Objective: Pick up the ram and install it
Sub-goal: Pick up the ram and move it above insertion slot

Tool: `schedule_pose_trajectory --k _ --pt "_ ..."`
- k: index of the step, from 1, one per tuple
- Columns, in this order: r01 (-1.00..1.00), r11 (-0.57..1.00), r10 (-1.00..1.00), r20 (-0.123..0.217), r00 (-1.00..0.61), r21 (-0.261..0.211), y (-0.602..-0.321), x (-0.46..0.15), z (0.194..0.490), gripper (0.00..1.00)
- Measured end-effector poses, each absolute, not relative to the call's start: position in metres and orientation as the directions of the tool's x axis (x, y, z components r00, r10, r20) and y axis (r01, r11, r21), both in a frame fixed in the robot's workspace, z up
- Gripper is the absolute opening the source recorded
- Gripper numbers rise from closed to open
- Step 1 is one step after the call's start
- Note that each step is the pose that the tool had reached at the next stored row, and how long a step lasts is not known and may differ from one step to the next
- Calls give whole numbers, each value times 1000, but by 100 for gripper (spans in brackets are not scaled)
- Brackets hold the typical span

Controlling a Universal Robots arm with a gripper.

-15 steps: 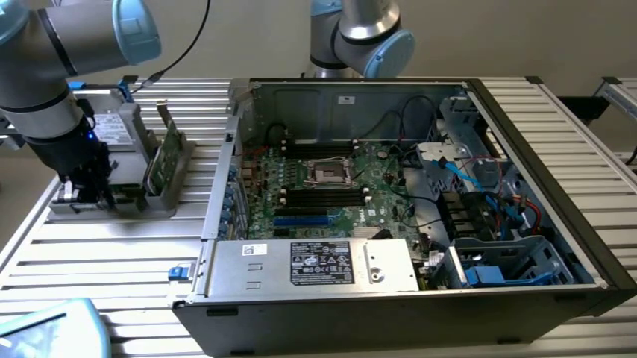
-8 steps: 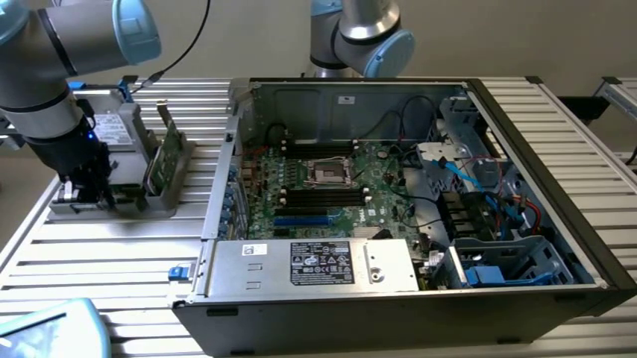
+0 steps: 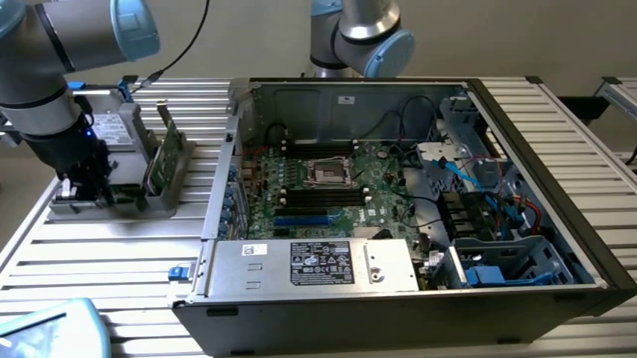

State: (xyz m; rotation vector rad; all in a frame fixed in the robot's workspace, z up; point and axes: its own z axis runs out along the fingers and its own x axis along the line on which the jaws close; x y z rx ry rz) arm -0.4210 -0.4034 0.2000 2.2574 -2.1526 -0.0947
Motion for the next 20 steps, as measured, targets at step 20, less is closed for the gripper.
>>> schedule_pose_trajectory --k 20 --pt "-997 -48 -998 -29 47 57 -404 -421 222 14"
